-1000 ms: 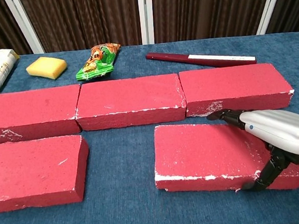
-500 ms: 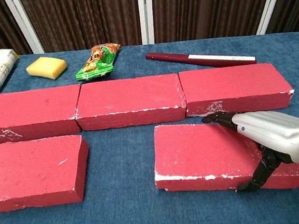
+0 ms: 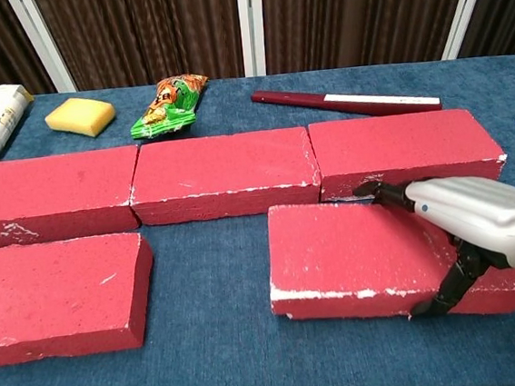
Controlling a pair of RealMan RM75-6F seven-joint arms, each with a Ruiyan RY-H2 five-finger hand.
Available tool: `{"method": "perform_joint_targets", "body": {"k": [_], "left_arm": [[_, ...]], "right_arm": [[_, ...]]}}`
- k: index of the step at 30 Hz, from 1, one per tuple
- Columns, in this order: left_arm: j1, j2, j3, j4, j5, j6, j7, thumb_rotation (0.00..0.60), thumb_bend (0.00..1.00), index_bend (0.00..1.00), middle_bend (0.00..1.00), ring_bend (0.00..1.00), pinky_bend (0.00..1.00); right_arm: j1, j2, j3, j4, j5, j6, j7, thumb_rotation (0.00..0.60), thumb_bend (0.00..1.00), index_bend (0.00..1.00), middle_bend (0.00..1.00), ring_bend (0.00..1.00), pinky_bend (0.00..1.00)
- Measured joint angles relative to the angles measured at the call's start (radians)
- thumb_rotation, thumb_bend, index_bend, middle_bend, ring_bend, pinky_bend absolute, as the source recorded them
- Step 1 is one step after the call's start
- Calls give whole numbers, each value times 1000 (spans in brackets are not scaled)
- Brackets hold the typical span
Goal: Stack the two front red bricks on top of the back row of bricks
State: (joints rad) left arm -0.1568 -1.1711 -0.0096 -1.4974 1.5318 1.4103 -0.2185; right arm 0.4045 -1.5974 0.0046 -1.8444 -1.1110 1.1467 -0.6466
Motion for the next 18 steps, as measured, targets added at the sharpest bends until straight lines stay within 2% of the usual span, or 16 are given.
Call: {"method": "perform_joint_targets", "body": {"k": [12,15,18], "left_arm": [[-4,11,-2,-27,5,1,20,600,0,0,0,0,0],[-5,14,-2,-34,6,0,22,600,0,0,0,0,0],[-6,18,-2,-38,6,-1,21,600,0,0,0,0,0]], "right_arm": [[-17,127,-4,-100,-171,60,112,600,79,0,241,151,0],[-5,178,23,-124,-206,67,123,600,79,0,241,152,0],[31,224,72,-137,-193,41,126,600,78,0,241,161,0]]}}
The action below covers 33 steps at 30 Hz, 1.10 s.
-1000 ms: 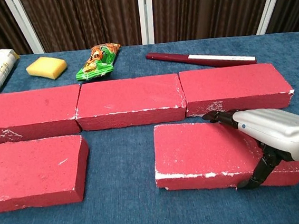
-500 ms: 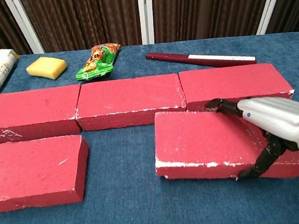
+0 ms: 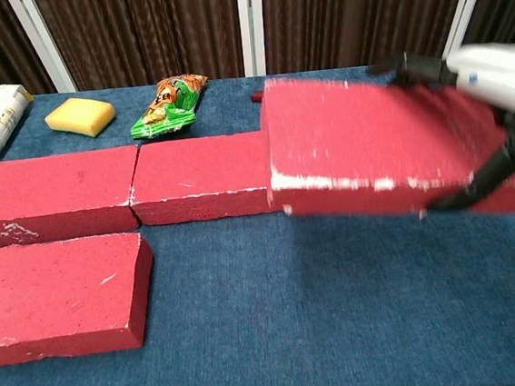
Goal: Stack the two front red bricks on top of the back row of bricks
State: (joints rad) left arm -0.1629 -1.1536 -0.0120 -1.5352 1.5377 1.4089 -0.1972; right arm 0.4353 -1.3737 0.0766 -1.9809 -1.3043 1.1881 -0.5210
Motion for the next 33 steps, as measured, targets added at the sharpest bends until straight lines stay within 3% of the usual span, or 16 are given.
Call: {"method": "perform_joint_targets", "body": {"k": [6,14,22,33], "left_arm": [[-4,-3,-3,7,-7,-9,-5,600,0,0,0,0,0],[-8,-10,-2,25,-19,-27,-22,600,0,0,0,0,0],[-11,-14,0,46,-23,-39,-42,600,0,0,0,0,0],[-17,-23,0,69,-19,-44,-65,600,0,0,0,0,0]], "right_arm": [[136,67,114,25,100,-164,4,600,78,0,235,160,0],[345,81,205,224,244,-434,77,600,77,0,233,157,0],[489,-6,209,425,341,-559,163,600,76,0,236,155,0],[512,-57,155,480,392,-545,226,600,73,0,226,150,0]]}}
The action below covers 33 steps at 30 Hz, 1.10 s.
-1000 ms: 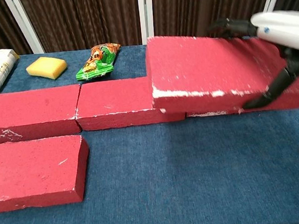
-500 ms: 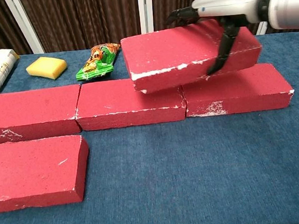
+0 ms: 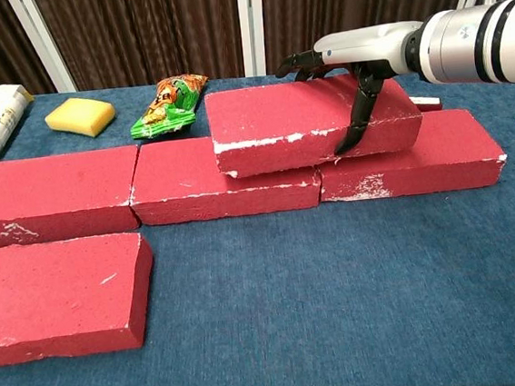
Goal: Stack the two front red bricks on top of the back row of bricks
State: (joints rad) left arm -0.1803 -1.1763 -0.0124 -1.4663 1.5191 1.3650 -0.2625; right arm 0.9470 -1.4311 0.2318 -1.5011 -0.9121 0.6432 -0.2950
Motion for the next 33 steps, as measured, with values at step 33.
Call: {"method": "perform_joint_targets", "body": {"k": [33], "left_arm": [[2,-8,8,35,4,-1,-40,600,0,0,0,0,0]], "right_arm": [[83,-63,-71,-18,195,112,-88,600,48,0,220,149,0]]}}
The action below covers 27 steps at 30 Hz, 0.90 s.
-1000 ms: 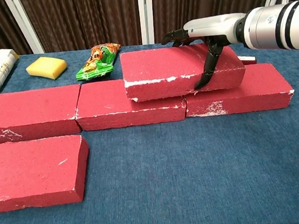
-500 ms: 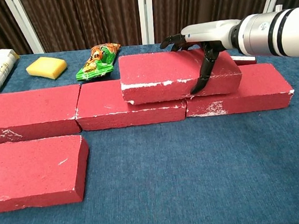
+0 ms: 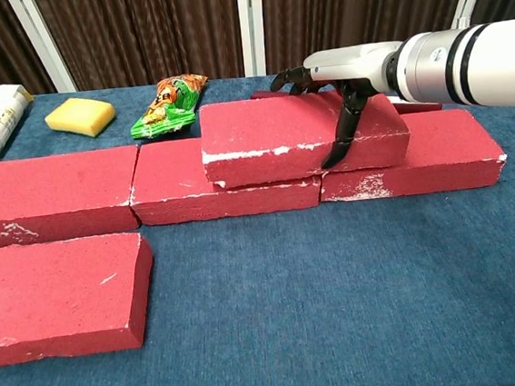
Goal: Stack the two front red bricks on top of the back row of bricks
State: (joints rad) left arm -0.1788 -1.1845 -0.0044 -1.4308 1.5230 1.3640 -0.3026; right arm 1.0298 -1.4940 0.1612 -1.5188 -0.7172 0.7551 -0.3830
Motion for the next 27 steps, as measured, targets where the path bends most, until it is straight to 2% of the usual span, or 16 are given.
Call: {"method": "perform_joint_targets", "body": {"k": [27], "left_arm": [[2,-5,2,20,1,2,-22,600,0,0,0,0,0]], "right_arm": [[37,-30,-15,-13,111,65,-76,600,50,0,217,149,0]]}}
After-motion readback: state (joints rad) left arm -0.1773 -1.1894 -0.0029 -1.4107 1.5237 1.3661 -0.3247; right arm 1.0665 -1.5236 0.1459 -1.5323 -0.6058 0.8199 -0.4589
